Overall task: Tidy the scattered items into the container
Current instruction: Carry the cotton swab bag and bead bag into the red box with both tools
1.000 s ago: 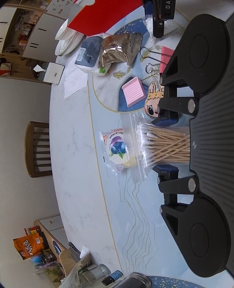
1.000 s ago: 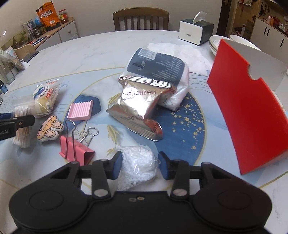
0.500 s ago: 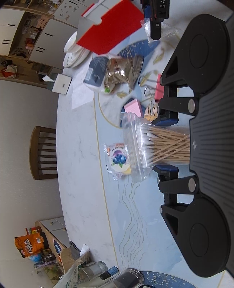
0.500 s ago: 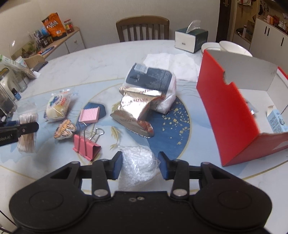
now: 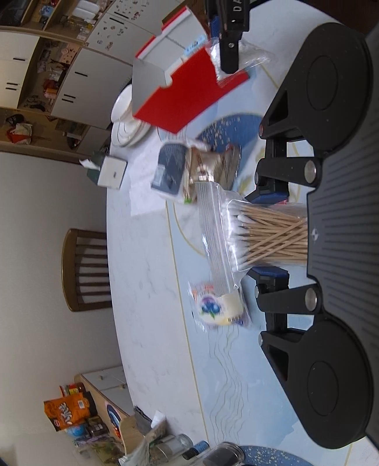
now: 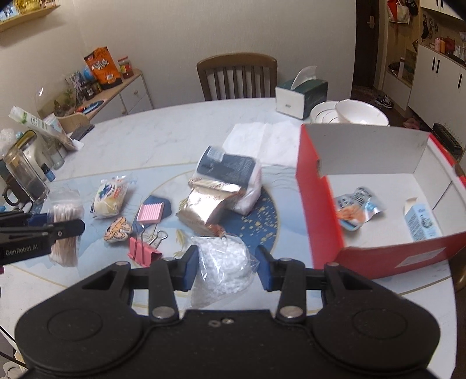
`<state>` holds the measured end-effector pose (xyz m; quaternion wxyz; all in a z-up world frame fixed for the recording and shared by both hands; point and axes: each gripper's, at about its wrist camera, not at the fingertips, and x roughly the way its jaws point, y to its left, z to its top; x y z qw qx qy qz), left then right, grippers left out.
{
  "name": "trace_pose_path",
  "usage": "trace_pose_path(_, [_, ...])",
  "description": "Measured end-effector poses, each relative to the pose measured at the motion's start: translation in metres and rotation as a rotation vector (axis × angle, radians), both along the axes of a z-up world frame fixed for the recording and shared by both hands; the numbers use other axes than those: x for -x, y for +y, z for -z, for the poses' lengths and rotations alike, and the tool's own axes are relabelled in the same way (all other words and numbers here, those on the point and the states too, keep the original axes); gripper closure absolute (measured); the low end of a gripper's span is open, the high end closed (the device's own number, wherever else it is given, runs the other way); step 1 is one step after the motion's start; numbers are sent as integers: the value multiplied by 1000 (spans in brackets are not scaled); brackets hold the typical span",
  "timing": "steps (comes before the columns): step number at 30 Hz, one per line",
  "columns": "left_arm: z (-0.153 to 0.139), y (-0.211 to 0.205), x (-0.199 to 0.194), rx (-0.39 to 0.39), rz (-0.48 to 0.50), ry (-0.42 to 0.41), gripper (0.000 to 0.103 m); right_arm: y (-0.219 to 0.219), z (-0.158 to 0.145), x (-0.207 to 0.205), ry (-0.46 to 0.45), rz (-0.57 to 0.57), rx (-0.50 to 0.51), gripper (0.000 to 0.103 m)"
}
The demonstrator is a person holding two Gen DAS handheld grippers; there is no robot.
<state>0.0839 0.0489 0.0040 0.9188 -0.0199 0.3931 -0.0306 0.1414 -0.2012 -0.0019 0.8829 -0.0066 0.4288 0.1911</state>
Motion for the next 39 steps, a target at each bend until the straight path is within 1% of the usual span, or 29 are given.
trace_pose_path(8, [-13, -36, -6, 18, 27, -16, 64, -41, -14, -9, -35, 20, -12, 63])
trace_pose_path(17, [-21, -86, -25, 3, 84, -36, 64, -90, -20, -25, -71, 57, -10, 64])
trace_pose_path(22, [-25, -119, -39, -3, 136, -40, 64, -121, -22, -35, -88, 89, -19, 66])
trace_pose_path(31, [-34, -181, -68, -33, 262, -60, 64, -171, -24, -55, -106, 168, -21, 66])
trace_pose_path(35, [-38, -205, -81, -50, 315, -68, 64, -186, -21, -65, -100, 190, -14, 66])
trace_pose_path(39, [-36, -225, -97, -69, 354, -60, 64, -191, -16, -75, -97, 191, -3, 66])
